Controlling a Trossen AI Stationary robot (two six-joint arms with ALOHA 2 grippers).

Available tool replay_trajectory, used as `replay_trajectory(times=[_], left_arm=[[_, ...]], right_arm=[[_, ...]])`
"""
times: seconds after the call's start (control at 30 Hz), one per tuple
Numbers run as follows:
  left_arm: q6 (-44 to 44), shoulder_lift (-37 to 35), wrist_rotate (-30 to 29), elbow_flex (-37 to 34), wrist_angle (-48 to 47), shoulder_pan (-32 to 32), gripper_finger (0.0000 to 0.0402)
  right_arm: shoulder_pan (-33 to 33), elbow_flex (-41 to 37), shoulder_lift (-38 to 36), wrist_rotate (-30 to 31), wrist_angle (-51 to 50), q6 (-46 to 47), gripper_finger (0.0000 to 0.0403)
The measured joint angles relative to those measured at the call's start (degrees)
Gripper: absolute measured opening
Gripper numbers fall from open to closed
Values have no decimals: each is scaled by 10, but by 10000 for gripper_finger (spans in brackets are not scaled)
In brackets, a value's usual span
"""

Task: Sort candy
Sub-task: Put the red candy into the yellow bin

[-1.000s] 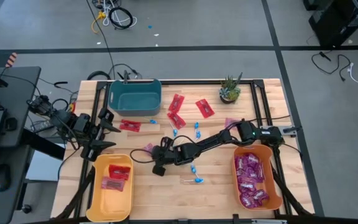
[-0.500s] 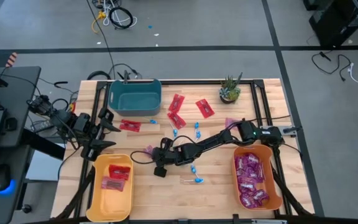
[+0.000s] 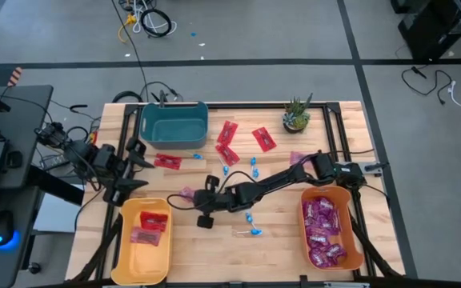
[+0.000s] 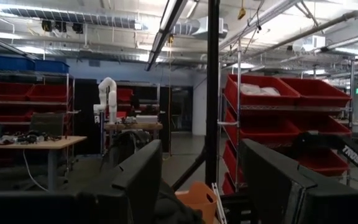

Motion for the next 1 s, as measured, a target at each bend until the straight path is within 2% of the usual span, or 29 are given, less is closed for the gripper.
replay_trajectory(times=[0.37,0.6,0.87,1.0], left_arm=[[-2,0,0,0,30,0,218],[-1,0,0,0,72,0,218],[0,-1,0,0,118,0,218],[0,-1,0,0,123,0,218]], right_arm=[[2,1,-28,-9,125,-71,39],[2,2,-31,-69,257,-131,39],[1,3,-25,-113,351,-150,39],[1,3,-24,-122,358,-163,39]])
